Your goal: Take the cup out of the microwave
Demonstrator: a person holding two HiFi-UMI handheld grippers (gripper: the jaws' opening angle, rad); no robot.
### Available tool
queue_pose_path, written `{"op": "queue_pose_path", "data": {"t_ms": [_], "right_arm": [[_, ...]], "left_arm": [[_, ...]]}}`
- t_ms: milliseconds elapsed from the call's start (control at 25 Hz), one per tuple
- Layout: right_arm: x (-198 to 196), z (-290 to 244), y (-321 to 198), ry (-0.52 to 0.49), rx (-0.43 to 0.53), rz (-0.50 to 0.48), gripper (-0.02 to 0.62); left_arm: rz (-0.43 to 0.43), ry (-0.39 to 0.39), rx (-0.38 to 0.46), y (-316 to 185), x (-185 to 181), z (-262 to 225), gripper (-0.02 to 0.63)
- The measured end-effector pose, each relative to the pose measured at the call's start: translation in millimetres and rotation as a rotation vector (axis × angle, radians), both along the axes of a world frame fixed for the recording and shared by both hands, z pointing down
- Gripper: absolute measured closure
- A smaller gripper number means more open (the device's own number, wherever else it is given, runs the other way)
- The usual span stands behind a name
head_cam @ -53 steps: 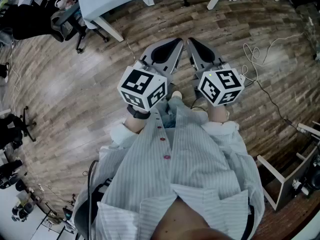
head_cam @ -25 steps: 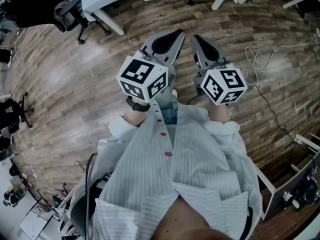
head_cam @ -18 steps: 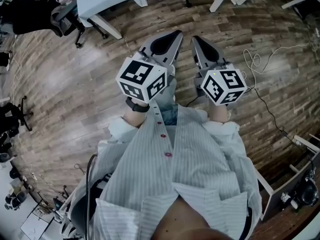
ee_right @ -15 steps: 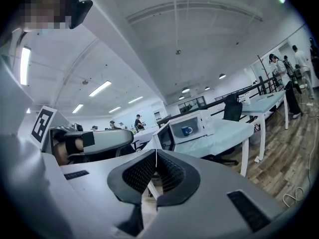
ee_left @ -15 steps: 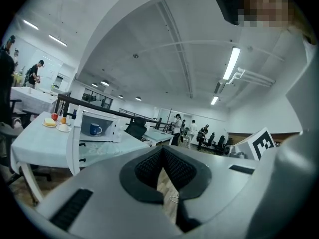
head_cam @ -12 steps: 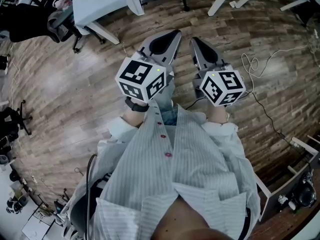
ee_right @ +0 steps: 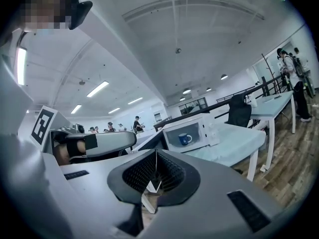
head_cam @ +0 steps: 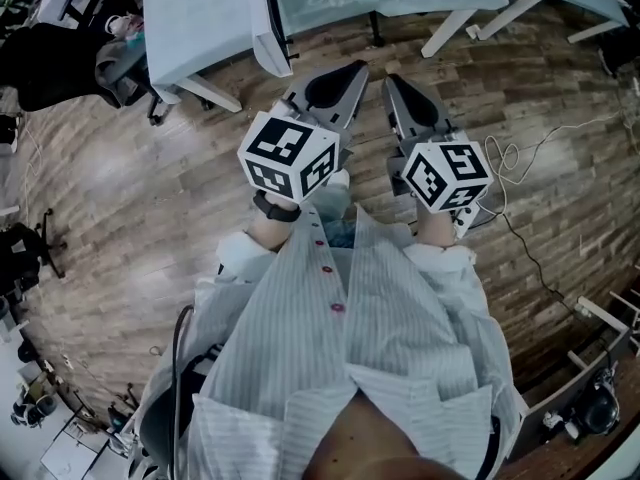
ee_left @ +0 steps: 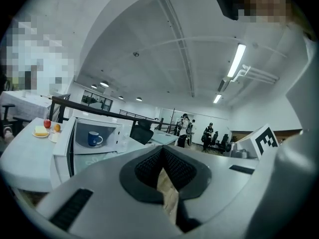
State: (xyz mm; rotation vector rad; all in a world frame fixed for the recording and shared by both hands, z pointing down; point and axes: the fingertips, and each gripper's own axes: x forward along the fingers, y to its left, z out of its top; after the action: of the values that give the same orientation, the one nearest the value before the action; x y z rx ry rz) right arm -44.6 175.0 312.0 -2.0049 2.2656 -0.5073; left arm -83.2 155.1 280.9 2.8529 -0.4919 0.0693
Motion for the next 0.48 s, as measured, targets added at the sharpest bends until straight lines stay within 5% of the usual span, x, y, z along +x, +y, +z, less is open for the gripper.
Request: {"op": "queue_pose_path", "data": {"t_ms": [480], "right_arm": [[23,17,-89,-0.022,-0.02,-0.034,0.56]], "left_arm": [[-0.055,-0.041,0.005,-82,18,23,0.597]]}}
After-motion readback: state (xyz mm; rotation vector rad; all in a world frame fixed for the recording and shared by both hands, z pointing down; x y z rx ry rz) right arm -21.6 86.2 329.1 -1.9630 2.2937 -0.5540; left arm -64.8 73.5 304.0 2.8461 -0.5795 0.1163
